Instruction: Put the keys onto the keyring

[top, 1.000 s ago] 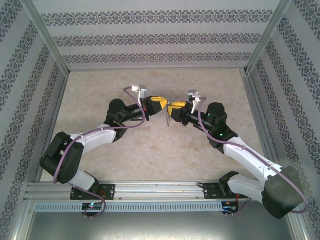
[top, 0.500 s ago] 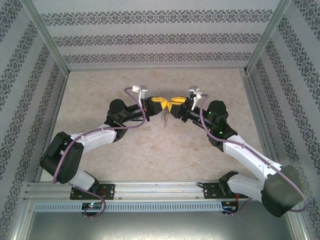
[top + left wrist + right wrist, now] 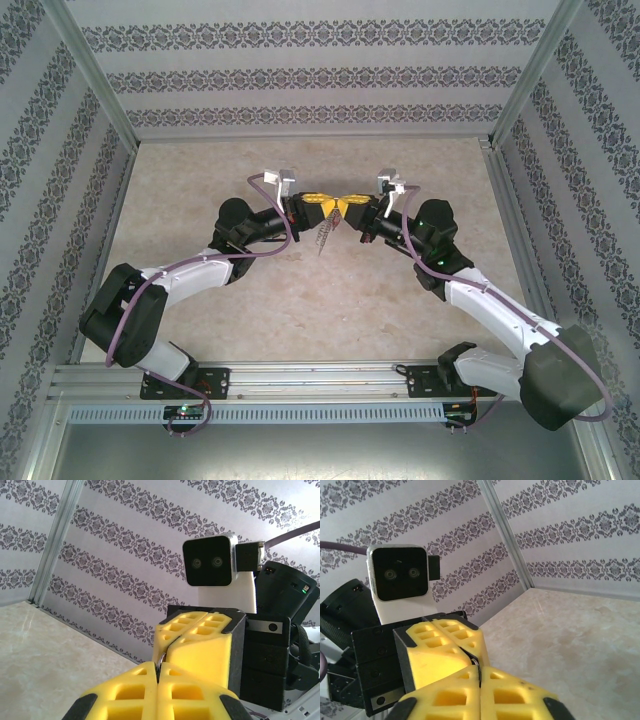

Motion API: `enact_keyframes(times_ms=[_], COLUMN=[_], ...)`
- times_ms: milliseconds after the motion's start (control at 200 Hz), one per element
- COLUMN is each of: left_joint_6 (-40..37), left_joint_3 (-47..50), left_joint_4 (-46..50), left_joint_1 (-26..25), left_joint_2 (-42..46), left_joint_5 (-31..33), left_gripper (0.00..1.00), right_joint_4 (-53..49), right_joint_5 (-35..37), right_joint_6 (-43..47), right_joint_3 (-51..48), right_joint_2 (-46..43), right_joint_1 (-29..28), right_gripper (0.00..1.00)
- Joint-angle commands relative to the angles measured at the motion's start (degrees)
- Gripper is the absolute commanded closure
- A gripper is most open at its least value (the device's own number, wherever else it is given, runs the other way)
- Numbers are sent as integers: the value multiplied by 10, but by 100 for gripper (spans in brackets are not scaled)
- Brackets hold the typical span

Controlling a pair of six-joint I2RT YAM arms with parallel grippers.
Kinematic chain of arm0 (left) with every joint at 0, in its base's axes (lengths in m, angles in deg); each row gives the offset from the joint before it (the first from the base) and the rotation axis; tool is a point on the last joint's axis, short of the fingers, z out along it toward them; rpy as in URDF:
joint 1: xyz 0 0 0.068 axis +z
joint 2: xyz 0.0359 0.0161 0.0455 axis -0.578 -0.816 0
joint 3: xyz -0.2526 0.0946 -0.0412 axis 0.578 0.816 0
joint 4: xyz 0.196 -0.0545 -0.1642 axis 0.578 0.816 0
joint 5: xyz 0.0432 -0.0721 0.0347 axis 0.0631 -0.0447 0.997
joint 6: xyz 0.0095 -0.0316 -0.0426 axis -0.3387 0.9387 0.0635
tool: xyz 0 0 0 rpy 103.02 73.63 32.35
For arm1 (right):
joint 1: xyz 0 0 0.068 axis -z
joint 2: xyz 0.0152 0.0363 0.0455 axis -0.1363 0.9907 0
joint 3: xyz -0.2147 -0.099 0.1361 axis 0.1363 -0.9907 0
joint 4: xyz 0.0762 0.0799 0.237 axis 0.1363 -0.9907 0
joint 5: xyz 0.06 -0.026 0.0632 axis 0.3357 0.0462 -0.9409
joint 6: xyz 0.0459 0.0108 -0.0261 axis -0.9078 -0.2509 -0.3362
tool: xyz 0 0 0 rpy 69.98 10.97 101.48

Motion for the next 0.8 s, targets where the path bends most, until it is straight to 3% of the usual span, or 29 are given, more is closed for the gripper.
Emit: enact_keyframes(times_ms=[0, 165, 205, 265, 335, 455, 794], left_joint_6=[-9, -9, -9, -9, -8, -9, -13], left_joint_3=[-3, -3, -4, -4, -5, -5, -5], left_joint_4=[-22, -21, -21, -21, -21, -20, -10], left_joint_1=[-7, -7, -7, -8, -8, -8, -9], left_joint_2=[7, 8, 7, 8, 8, 8, 9], left_joint_5=[-4, -5, -4, -5, -3, -4, 0], left_gripper=[100, 100, 100, 100, 100, 100, 100], right_joint_4=[32, 36, 36, 37, 42, 50, 55], right_joint_5=[-19, -27, -33, -40, -47, -57, -82], right_joint_6=[-6, -11, -13, -16, -18, -21, -18], right_joint_3=[-2, -3, -1, 0, 1, 1, 4], right_joint_2=[0, 0, 3, 7, 12, 17, 24], right_joint_1=[9, 12, 13, 13, 14, 15, 24], right_gripper=[100, 100, 90, 88, 89, 100, 100])
